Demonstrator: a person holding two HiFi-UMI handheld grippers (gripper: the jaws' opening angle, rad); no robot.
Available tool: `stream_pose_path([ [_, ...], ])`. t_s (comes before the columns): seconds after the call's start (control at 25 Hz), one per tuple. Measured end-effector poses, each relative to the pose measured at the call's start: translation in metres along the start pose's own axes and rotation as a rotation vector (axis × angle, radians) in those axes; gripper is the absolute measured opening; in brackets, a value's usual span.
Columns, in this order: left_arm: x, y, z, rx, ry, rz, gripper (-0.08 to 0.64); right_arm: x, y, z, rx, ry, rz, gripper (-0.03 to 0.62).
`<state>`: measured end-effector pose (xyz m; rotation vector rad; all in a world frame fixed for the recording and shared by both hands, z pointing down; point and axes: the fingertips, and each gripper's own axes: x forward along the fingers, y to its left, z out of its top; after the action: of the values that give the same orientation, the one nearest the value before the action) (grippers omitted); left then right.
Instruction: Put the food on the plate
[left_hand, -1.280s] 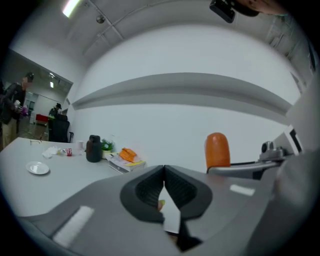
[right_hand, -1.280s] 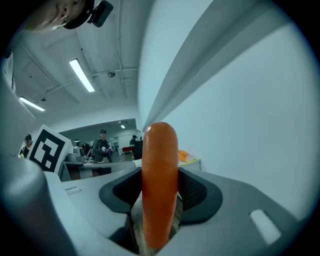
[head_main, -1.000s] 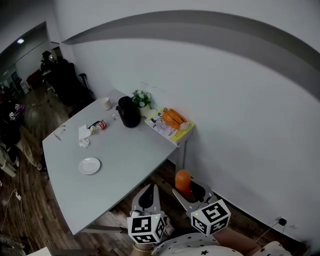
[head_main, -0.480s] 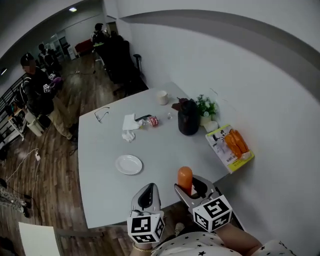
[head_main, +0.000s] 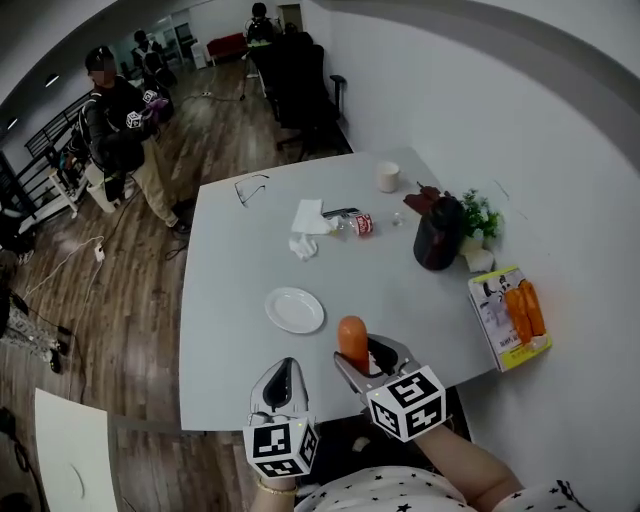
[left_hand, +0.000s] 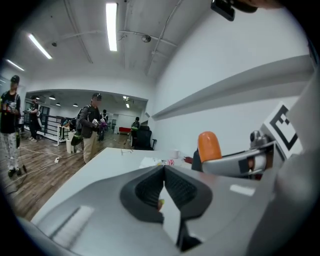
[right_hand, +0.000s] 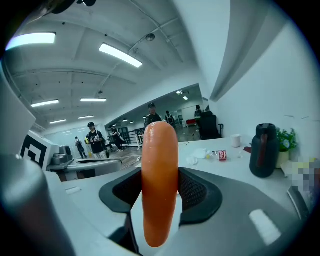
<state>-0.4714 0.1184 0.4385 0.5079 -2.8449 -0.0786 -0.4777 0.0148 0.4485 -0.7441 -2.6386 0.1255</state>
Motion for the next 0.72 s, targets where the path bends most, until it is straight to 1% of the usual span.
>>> stream_pose_path([
  [0.24,0.017,0.042,-0.008,-0.008,0.020,0.052,0.008,0.072,0.000,-0.015,-0.055,0.132,0.045,0.218],
  [0.32,0.026,0.055,-0.007,-0.010,0.018,0.060,0.008,0.093,-0.004,-0.022,-0.080,0.188,0.053,0.218],
  [0.48,0.049,0.081,-0.007,-0.042,0.013,0.070,0.008,0.141,-0.014,-0.034,-0.142,0.296,0.070,0.218],
  [0.6,0.065,0.096,-0.006,-0.036,0.006,0.067,0.008,0.180,-0.021,-0.040,-0.179,0.376,0.094,0.218],
  [0.72,0.078,0.111,-0.008,-0.046,0.019,0.080,0.008,0.218,-0.026,-0.051,-0.230,0.480,0.123,0.218],
])
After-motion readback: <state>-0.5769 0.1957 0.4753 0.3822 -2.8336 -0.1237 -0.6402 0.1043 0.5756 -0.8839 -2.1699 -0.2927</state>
